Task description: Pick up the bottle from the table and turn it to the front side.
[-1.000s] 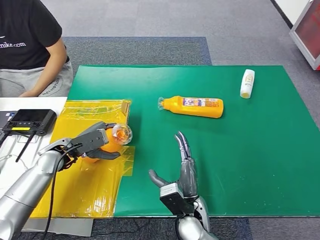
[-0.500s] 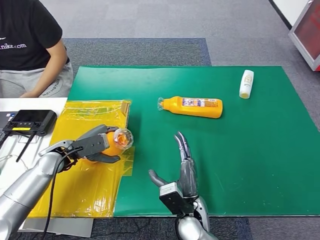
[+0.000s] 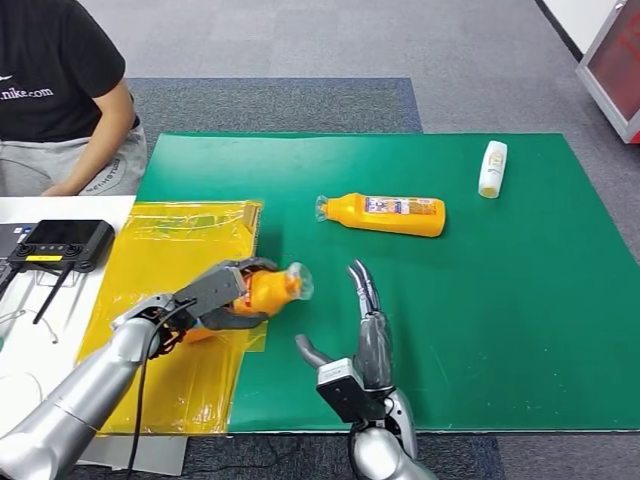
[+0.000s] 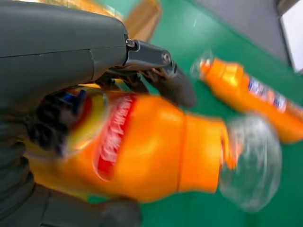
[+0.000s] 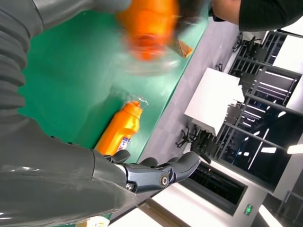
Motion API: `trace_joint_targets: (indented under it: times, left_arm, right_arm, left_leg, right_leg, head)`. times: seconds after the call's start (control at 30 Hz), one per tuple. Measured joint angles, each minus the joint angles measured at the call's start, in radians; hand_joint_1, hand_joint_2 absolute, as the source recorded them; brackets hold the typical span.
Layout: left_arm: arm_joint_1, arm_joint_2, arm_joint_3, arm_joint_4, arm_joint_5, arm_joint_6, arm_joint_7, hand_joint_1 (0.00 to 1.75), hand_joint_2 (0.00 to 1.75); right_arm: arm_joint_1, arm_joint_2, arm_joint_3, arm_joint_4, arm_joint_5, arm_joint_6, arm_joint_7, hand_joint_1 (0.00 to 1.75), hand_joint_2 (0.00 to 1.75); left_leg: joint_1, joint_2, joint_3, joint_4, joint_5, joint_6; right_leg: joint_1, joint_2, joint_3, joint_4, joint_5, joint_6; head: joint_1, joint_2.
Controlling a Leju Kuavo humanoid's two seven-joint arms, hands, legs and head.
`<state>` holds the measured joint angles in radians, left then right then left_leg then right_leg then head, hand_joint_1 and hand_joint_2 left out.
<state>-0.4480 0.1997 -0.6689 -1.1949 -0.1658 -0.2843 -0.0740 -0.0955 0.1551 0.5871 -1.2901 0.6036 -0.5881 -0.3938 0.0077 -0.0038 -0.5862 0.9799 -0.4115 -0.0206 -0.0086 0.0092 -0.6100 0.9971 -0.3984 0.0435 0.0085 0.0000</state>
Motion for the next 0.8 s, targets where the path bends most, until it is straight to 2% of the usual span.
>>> trace_joint_targets:
  times: [0.07,0.17,0.4,0.73,0.77,0.8]
  left_arm:
    - [0.012,-0.029,0.002,0.019,-0.006,0.011,0.001,1.65,1.75]
    - [0.029,-0.068,0.006,0.042,-0.003,0.018,-0.001,1.75,1.75]
    - [0.063,-0.127,0.017,0.075,-0.009,0.034,-0.013,1.75,1.75]
    - [0.072,-0.139,0.026,0.095,-0.088,0.079,-0.044,1.75,1.75]
    - [0.073,-0.139,0.028,0.095,-0.096,0.085,-0.05,1.71,1.75]
    - [0.076,-0.14,0.029,0.094,-0.105,0.092,-0.058,1.58,1.75]
  right_arm:
    - [-0.006,0.002,0.0,0.005,-0.004,0.0,0.0,0.0,1.75]
    - [-0.013,0.004,0.001,0.011,-0.011,-0.001,-0.001,0.0,1.75]
    - [-0.021,0.005,0.001,0.026,-0.032,-0.011,-0.006,0.0,1.75]
    - [-0.017,0.005,0.001,0.03,-0.039,-0.022,-0.012,0.0,1.75]
    - [-0.014,0.005,0.001,0.03,-0.039,-0.024,-0.012,0.0,1.75]
    - [-0.011,0.005,0.001,0.029,-0.037,-0.027,-0.012,0.0,1.75]
  left_leg:
    - [0.0,0.0,0.0,0.0,0.0,0.0]
    - [0.0,0.0,-0.001,0.0,0.0,0.0]
    - [0.0,0.0,-0.002,0.0,0.0,0.0]
    - [0.0,0.0,-0.002,0.0,0.0,0.0]
    - [0.0,0.0,-0.002,0.0,0.0,0.0]
    - [0.0,0.0,-0.002,0.0,0.0,0.0]
  right_leg:
    - [0.0,0.0,0.0,0.0,0.0,0.0]
    - [0.0,0.0,-0.001,0.0,0.0,0.0]
    - [0.0,0.0,-0.003,0.0,0.0,0.0]
    - [0.0,0.0,-0.002,0.0,0.0,0.0]
    - [0.0,0.0,-0.002,0.0,0.0,0.0]
    - [0.0,0.0,-0.002,0.0,0.0,0.0]
  head:
    - [0.0,0.0]
    - [0.0,0.0]
    - [0.0,0.0]
    - [0.0,0.0]
    - [0.0,0.0]
    - [0.0,0.0]
